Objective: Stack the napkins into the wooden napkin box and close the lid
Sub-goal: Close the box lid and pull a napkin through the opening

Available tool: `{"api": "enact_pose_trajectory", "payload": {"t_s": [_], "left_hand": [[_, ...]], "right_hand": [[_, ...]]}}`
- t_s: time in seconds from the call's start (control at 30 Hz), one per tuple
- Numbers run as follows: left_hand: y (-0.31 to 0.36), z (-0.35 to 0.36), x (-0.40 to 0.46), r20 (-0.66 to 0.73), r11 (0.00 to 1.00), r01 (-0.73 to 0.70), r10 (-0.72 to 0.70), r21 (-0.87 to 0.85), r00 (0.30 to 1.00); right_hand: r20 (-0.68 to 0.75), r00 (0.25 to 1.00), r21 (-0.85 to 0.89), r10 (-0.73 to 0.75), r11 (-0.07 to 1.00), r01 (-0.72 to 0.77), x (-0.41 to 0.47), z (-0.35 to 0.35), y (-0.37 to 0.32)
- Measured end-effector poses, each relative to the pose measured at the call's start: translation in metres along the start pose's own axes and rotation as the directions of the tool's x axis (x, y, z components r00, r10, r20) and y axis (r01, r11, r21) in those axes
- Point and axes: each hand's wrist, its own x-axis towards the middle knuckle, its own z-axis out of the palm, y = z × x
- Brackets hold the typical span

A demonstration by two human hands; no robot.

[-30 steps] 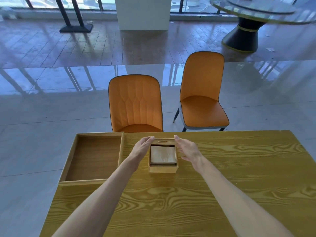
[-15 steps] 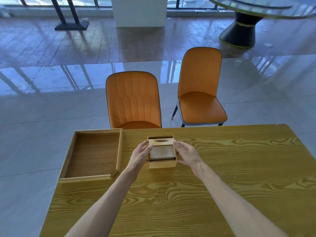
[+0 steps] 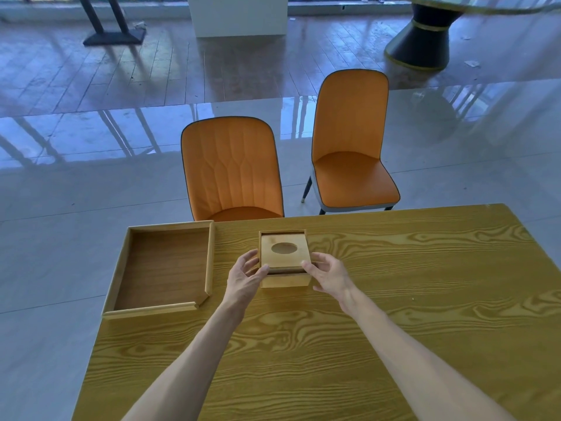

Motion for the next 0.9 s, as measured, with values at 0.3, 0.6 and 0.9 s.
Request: {"api": "enact_pose_trajectory", "payload": {"t_s": [0.3, 0.6, 0.9], "left_hand": [[-0.011, -0.001, 0.005, -0.031, 0.997, 0.023, -0.021, 0.07, 0.999], [-0.013, 0.0, 0.011, -0.05, 0.988, 0.042, -0.035, 0.146, 0.998], [-0.007, -0.002, 0.019, -0.031, 0.978, 0.081, -0.077, 0.191, 0.997]], "right_hand": [[-0.036, 0.999, -0.024, -0.005, 1.0, 0.004, 0.005, 0.005, 0.013], [-0.089, 0.994, -0.099, -0.057, 0.994, 0.048, 0.012, 0.008, 0.022], [-0.15, 0.956, -0.396, -0.253, 0.901, 0.177, 0.018, 0.004, 0.019]]}}
